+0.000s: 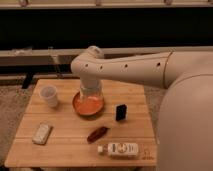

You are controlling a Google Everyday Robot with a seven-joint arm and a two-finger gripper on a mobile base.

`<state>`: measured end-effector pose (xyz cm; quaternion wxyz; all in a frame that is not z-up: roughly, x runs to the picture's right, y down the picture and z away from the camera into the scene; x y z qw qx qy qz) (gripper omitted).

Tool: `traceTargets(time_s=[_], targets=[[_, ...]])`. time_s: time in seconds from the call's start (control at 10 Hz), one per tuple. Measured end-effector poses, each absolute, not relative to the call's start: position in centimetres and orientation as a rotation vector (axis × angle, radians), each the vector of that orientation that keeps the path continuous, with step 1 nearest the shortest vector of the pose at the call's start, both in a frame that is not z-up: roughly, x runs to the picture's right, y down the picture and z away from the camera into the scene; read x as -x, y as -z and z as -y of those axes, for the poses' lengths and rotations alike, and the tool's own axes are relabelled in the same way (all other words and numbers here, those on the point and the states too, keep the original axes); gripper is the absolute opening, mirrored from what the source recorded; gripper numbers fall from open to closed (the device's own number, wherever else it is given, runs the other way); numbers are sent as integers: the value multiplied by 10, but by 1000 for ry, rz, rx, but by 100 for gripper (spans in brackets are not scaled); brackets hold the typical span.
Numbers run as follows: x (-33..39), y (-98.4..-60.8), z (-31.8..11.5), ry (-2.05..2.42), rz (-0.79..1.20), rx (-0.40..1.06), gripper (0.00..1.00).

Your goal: Move the arm in a circular motion

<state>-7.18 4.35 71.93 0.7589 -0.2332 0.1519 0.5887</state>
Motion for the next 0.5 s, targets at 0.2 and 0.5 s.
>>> traceTargets(time_s=[0.2,0.5], targets=[[72,-719,-43,-1282,-328,507,65],[74,-717,-45,-1280,-325,505,65]])
